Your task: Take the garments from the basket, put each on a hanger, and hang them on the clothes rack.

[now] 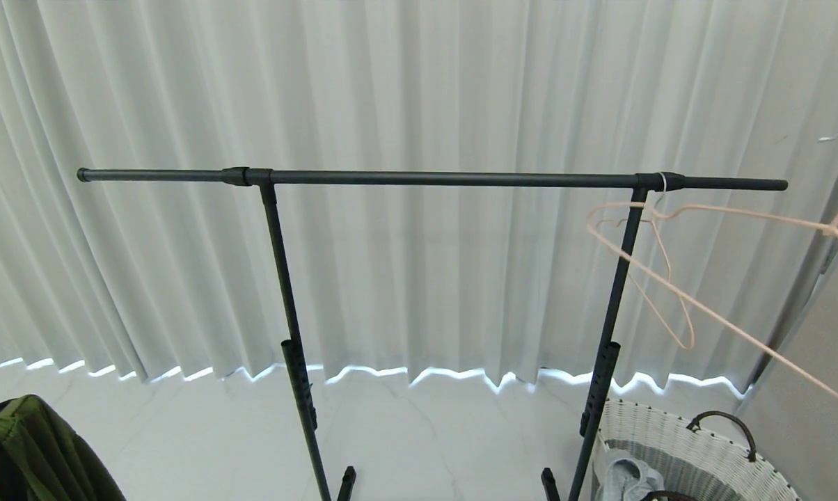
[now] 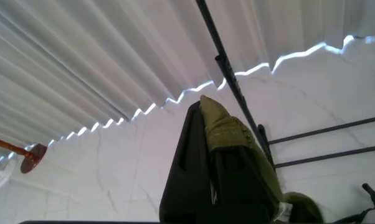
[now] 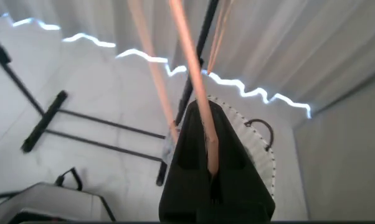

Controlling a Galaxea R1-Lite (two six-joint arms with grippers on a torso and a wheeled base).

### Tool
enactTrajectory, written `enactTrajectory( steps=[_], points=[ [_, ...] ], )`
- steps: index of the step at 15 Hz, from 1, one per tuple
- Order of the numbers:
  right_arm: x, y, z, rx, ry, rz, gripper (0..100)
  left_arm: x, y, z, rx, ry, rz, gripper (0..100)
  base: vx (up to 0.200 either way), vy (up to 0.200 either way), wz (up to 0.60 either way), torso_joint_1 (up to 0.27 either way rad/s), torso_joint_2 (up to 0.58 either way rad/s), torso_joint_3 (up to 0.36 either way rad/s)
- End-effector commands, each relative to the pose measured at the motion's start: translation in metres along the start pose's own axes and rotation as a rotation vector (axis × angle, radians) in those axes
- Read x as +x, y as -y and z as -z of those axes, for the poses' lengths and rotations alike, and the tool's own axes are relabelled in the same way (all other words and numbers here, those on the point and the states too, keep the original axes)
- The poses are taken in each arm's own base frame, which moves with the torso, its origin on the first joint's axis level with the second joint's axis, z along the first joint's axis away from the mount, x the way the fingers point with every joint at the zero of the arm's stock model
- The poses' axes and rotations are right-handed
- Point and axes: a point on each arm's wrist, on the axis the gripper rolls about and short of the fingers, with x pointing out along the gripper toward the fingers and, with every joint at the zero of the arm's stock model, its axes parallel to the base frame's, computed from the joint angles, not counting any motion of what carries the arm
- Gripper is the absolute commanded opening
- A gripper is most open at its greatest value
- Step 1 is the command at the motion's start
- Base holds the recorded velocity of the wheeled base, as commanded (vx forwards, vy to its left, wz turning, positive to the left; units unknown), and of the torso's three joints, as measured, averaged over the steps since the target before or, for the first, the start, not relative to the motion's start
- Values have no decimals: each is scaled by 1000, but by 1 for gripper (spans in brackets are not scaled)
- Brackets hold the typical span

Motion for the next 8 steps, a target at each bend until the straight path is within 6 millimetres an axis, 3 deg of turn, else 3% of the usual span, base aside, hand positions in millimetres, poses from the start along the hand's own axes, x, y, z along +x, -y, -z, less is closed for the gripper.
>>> enactTrajectory(
  steps=[1,8],
  points=[
    [8,-10,3,-35,-25,-103,0,0,0,-1,1,1,-1,0,0,0,0,0,0,0],
    [24,-37,12,-119,-94,-340,0,4,-2,-10,7,-7,-8,0,0,0,0,0,0,0]
  ],
)
